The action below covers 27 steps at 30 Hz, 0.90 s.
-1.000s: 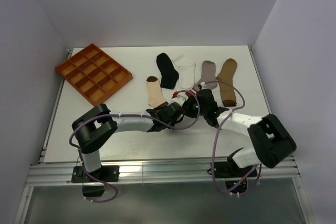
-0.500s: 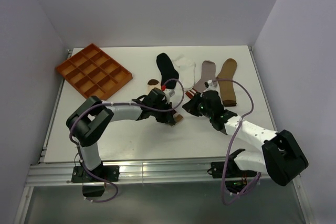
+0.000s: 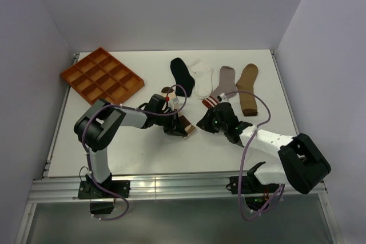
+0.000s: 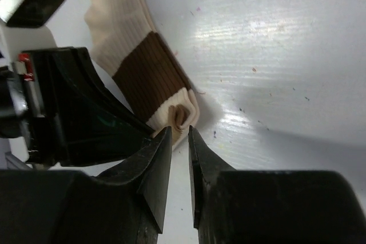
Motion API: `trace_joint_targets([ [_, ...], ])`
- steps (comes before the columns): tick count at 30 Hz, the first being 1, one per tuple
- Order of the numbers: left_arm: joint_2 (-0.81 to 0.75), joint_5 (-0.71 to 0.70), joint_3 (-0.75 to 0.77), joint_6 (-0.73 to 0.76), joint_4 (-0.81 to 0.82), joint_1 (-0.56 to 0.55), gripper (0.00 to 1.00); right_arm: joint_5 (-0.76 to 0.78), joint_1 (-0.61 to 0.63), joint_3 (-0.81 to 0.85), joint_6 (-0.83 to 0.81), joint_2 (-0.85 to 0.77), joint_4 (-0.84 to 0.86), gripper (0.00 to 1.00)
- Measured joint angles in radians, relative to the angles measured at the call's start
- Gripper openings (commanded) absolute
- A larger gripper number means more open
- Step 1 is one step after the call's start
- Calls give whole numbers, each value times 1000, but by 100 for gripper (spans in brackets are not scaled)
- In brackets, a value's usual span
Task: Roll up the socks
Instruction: Roll the sock at the center of the board.
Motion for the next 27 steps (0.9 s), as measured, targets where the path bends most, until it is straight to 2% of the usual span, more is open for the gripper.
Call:
trace_joint_targets([
  [4,16,24,0,-22,14,11,0,16,26,1,24,37,-35,31],
  [7,16,27,-1,-27,15,12,0,28,45,3,60,65,-69,38],
  [17,18,26,-1,-29,16,13,0,95,82,76,172,78,-135,40],
  [27,18,24,-1,-29,15,13,0,113,93,150,211,132,-195,43],
])
